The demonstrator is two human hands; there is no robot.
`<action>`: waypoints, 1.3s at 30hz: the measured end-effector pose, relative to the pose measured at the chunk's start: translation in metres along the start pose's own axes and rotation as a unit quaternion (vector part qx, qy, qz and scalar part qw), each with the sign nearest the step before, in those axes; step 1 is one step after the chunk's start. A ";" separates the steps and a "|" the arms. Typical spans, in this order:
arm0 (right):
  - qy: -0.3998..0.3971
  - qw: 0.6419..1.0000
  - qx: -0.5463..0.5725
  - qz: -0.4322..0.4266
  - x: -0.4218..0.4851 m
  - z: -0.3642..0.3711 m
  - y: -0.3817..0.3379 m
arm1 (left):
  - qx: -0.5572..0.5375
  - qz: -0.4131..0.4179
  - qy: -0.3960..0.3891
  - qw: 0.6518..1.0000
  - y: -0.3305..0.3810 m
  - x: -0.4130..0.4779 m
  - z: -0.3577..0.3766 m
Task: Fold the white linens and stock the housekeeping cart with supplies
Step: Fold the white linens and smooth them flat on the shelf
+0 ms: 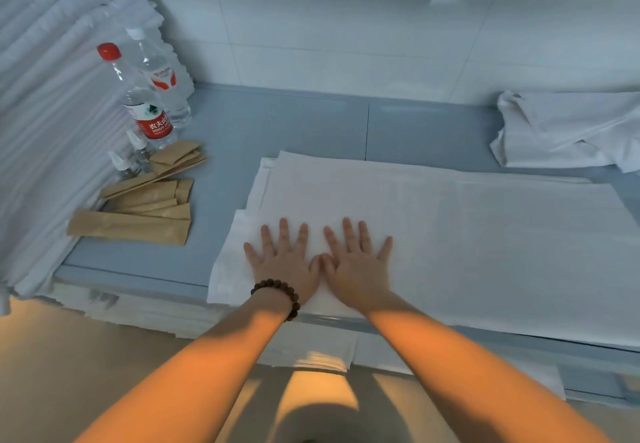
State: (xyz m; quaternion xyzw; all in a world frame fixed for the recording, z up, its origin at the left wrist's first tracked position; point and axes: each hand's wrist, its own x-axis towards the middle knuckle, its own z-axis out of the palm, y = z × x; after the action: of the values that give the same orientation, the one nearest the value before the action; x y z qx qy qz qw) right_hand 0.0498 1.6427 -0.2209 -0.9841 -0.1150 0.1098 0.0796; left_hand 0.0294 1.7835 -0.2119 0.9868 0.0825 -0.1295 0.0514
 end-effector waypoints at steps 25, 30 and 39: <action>0.040 0.998 -0.007 0.043 -0.084 -0.026 0.205 | -0.061 0.053 -0.015 0.997 0.243 -0.070 0.038; 0.063 0.997 -0.017 0.049 -0.108 -0.029 0.278 | -0.005 0.024 0.041 0.999 0.266 -0.075 0.056; 0.061 0.991 -0.041 0.110 -0.145 -0.040 0.387 | 0.017 0.015 0.039 0.999 0.268 -0.075 0.055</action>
State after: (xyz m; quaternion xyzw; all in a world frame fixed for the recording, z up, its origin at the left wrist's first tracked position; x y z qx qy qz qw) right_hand 0.0021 1.2306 -0.2240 -0.9980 -0.0059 0.0532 0.0334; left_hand -0.0087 1.5027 -0.2232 0.9930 0.0670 -0.0913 0.0336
